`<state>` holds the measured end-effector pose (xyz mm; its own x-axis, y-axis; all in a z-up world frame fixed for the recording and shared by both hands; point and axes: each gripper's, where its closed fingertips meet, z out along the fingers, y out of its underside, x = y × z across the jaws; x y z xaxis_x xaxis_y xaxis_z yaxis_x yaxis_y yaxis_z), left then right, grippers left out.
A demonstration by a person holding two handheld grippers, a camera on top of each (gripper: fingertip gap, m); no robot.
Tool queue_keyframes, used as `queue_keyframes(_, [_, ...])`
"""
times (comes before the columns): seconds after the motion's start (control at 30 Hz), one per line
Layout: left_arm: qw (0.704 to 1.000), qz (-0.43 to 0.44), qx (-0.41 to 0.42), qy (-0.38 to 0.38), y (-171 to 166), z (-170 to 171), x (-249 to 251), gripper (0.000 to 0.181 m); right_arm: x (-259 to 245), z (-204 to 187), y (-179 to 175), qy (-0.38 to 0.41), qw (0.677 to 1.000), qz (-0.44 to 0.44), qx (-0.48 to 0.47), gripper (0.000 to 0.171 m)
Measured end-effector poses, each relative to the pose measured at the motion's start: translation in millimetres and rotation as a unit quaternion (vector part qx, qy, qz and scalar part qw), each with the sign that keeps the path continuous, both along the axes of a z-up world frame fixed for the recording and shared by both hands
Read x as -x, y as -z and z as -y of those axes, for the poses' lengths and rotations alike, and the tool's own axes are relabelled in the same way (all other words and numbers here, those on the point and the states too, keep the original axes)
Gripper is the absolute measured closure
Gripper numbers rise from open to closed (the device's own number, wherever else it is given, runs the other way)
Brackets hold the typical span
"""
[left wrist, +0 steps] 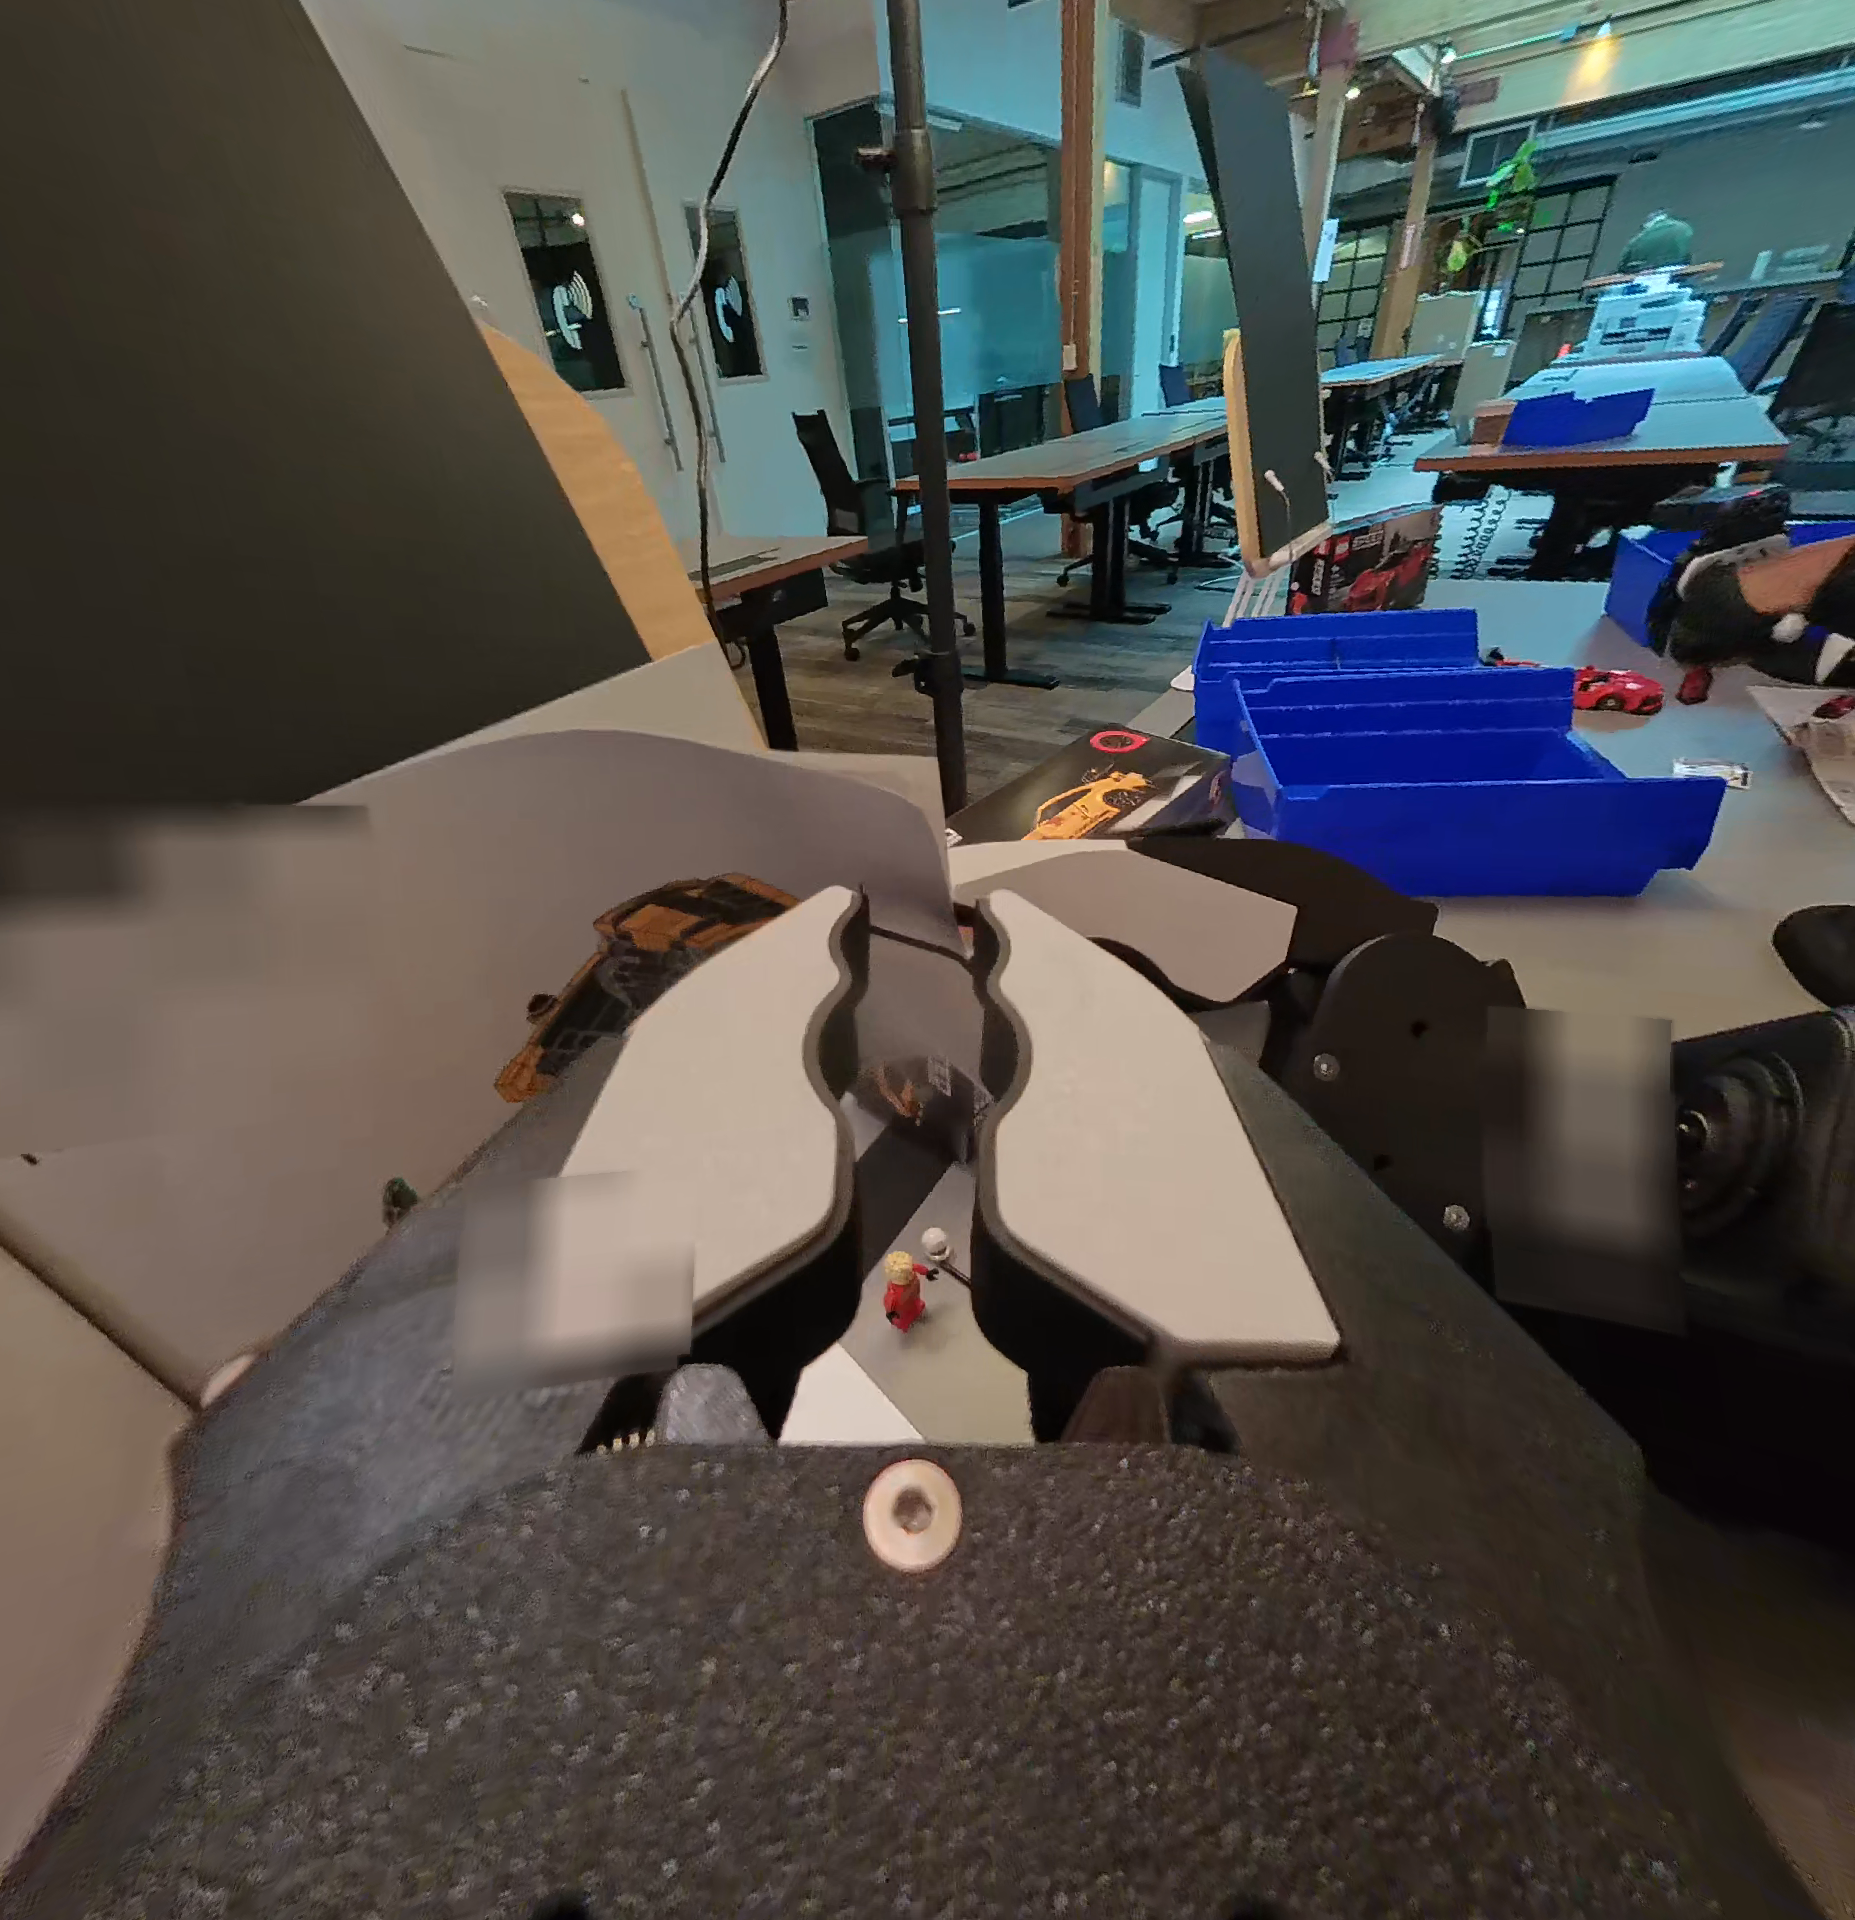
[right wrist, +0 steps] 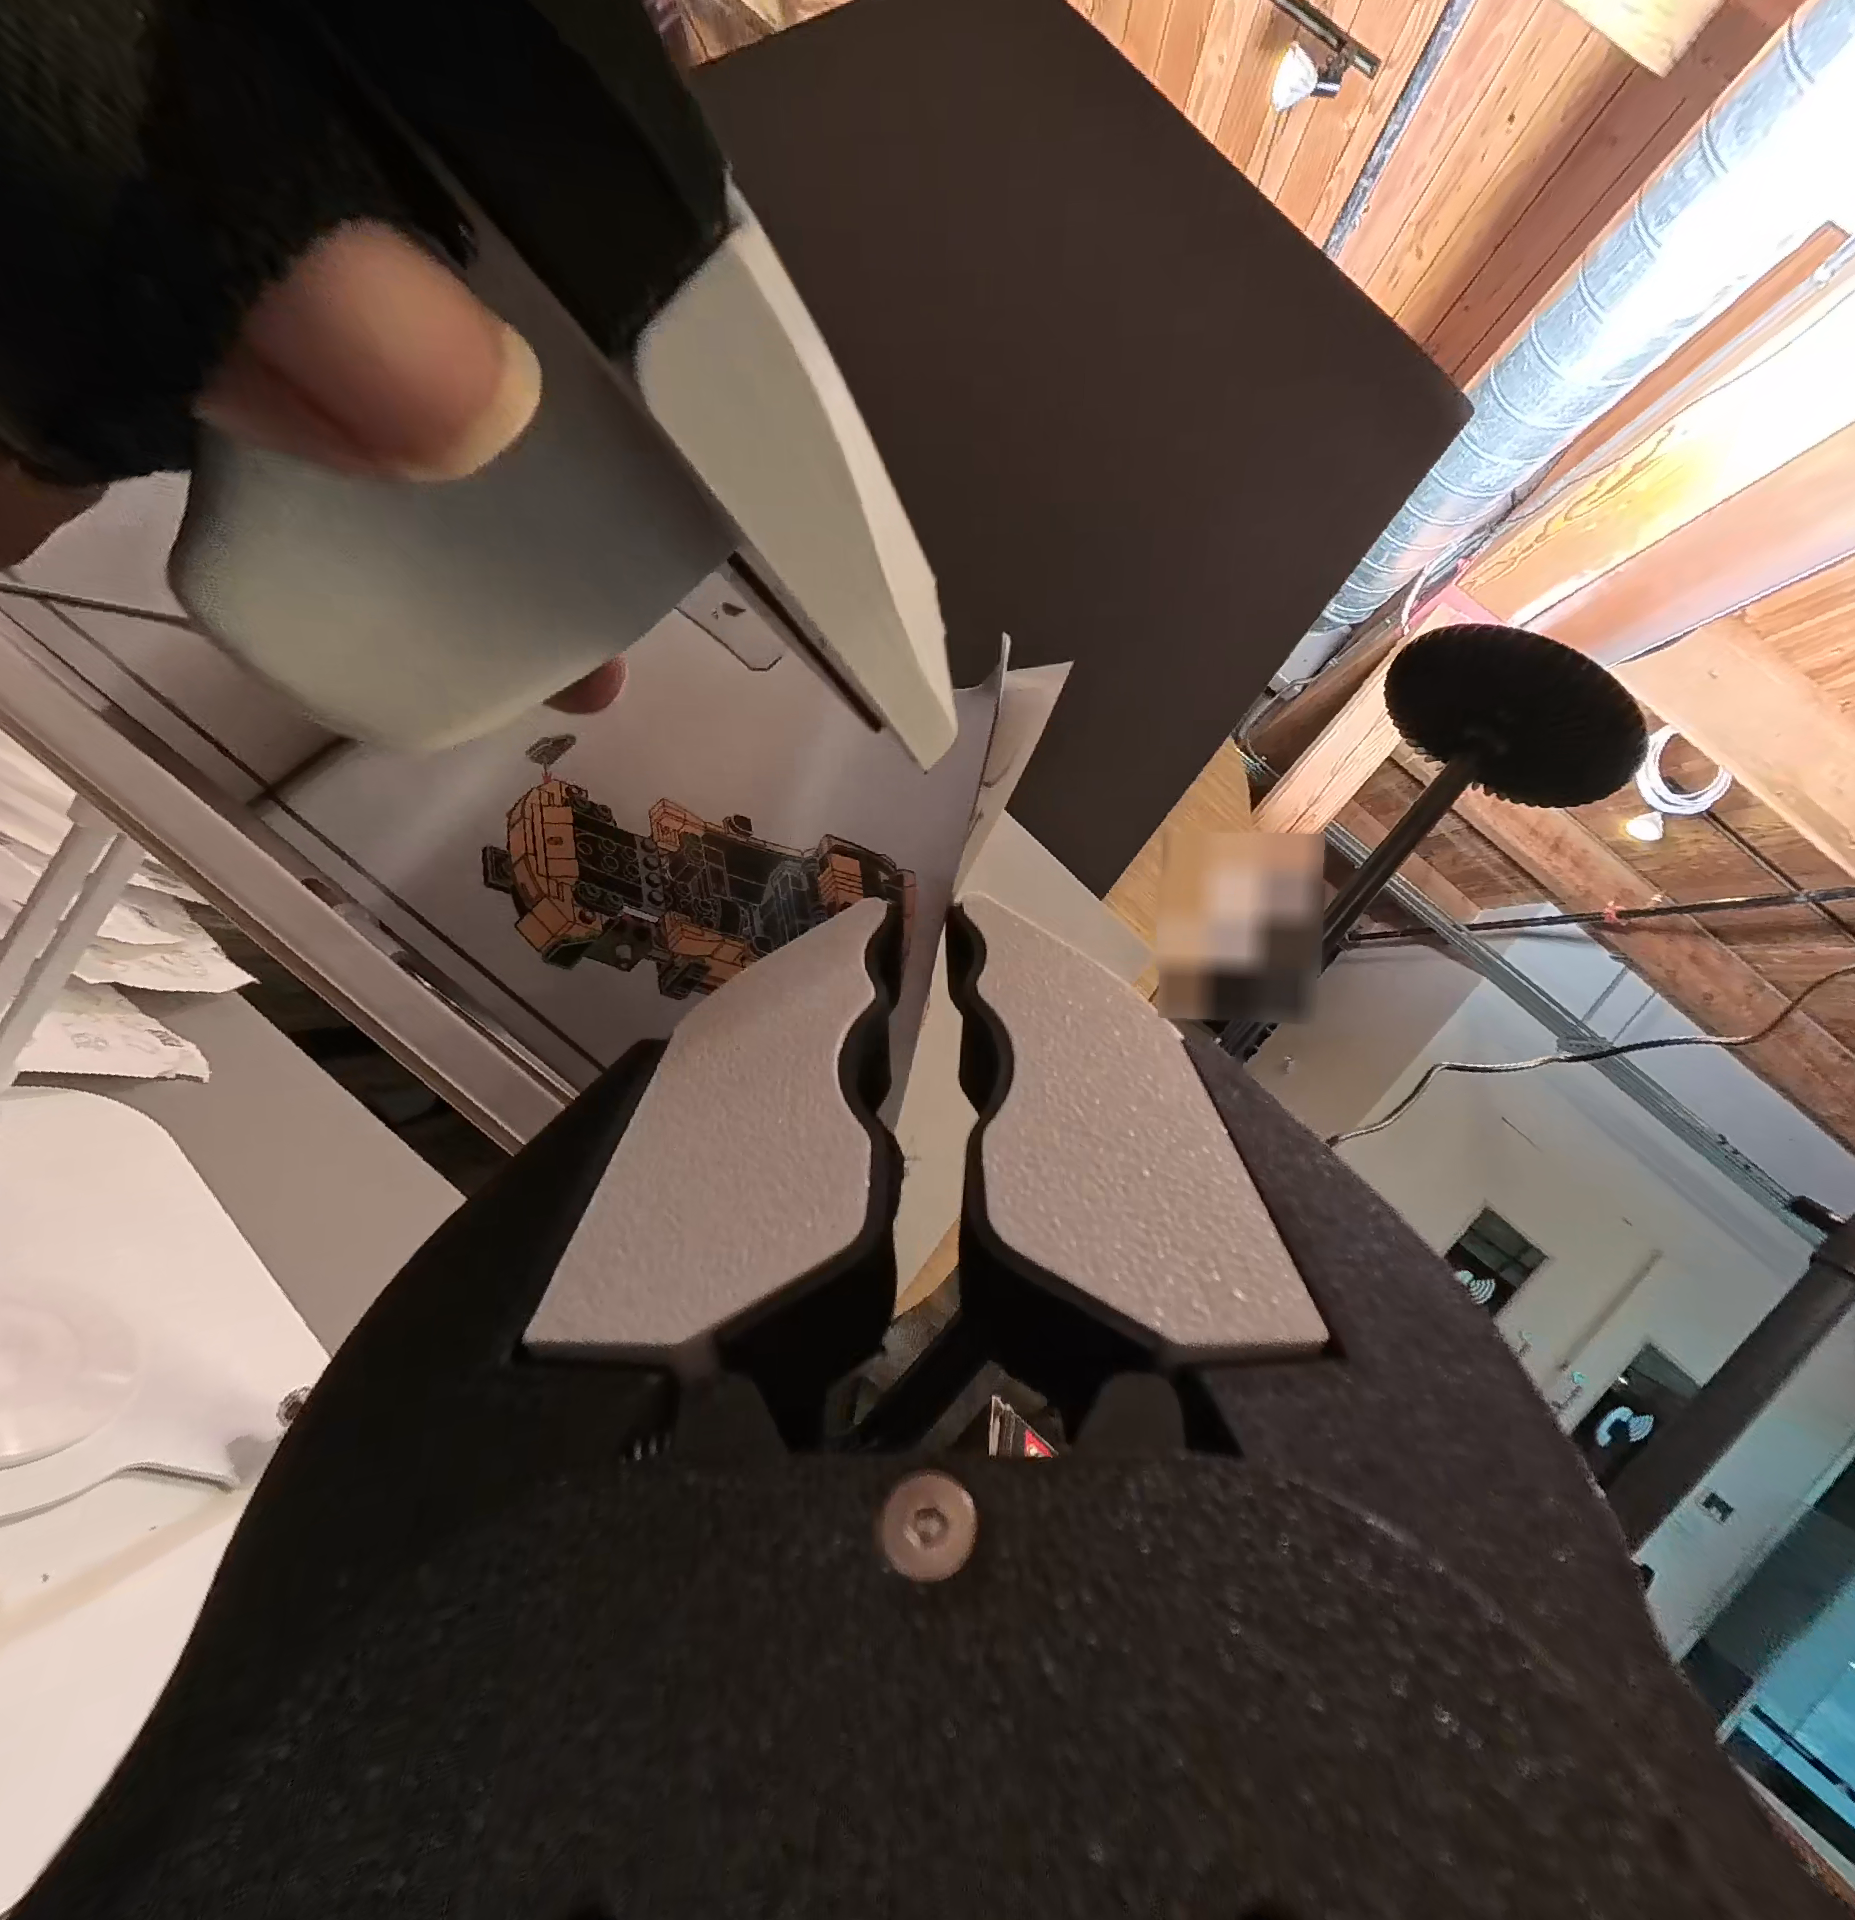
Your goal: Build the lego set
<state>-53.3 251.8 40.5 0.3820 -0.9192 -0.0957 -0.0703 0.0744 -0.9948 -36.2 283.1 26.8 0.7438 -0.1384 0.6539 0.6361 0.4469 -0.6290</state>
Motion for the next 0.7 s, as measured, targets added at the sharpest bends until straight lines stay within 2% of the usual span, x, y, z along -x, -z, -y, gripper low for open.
queue_keyframes(0.43, [0.999, 0.031, -0.01, 0.009, -15.4, -0.5, -2.7, 0.17, 0.9, 1.0, -0.7, -0.006, 1.0, -0.001, 0.001, 0.165])
queue_keyframes(0.7, [1.0, 0.019, -0.021, -0.001, -13.4, -4.7, -1.6, 0.176, 1.8, 1.1, -0.3, -0.008, 1.0, 0.001, 0.002, 0.165])
